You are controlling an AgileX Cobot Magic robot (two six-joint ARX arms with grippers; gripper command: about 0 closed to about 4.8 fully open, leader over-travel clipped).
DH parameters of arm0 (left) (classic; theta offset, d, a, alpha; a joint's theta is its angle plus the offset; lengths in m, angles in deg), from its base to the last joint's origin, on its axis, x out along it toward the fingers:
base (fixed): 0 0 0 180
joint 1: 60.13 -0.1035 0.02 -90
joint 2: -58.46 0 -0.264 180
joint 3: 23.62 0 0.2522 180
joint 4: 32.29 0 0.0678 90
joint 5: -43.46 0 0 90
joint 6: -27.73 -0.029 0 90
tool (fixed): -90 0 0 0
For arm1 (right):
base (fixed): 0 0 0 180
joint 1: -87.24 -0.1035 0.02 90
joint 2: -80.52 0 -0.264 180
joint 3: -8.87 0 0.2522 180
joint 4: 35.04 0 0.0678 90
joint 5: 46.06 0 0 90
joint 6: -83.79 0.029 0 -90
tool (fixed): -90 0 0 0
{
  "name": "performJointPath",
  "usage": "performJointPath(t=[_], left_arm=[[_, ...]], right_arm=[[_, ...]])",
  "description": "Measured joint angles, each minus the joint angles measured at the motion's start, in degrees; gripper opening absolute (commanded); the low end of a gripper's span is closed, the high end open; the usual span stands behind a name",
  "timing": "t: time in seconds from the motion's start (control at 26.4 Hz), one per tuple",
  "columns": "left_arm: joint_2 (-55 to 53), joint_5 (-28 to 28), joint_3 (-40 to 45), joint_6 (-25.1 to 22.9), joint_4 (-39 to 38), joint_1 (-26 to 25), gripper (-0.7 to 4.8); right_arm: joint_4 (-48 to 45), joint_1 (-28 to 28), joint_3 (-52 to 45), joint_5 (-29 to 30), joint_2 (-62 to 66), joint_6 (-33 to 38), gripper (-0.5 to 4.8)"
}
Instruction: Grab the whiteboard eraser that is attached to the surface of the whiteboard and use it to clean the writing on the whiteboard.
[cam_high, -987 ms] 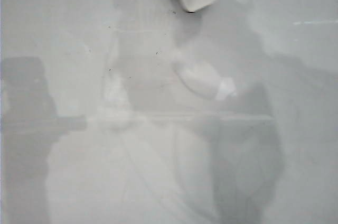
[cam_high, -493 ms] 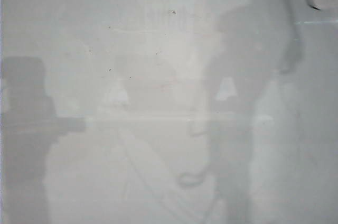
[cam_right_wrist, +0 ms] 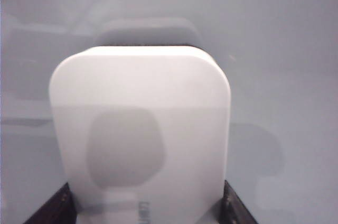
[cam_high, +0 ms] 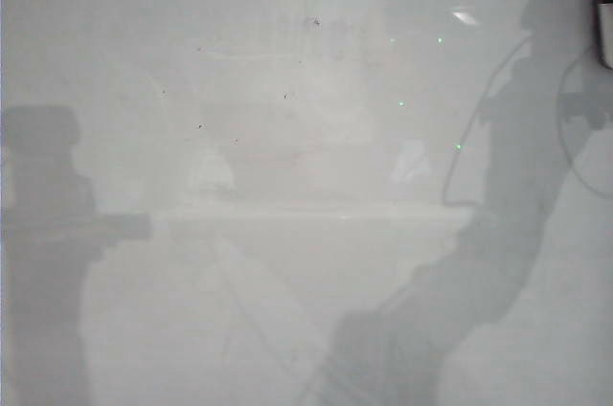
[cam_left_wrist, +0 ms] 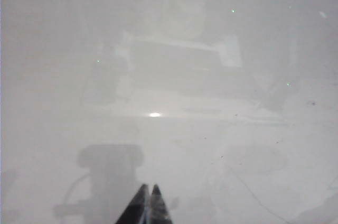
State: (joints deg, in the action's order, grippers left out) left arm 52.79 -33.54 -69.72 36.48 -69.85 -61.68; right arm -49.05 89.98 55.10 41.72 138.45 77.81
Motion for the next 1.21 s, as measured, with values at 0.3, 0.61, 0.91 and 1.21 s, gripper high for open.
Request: performJointPath(t=[0.3, 0.61, 0.91, 1.21], left_arm=[[0.0, 0.0, 0.0, 0.0, 0.0, 0.0, -0.05], [0.0, 0.0, 0.0, 0.0, 0.0, 0.0, -0.05], [0.0, -7.9, 1.8, -0.2, 1.7, 0.0, -0.05], [0.0, -8.7, 9.2, -0.2, 11.2, 0.0, -0.05]], right_arm=[[-2.3, 0.1, 0.0, 3.1, 1.0, 1.6, 2.14], [-7.6, -0.3, -0.1, 8.0, 3.8, 1.8, 4.18], [8.7, -0.7, 0.1, 7.1, -9.8, 1.9, 4.31], [30.1, -0.6, 0.1, 2.9, -25.4, 1.8, 0.36]])
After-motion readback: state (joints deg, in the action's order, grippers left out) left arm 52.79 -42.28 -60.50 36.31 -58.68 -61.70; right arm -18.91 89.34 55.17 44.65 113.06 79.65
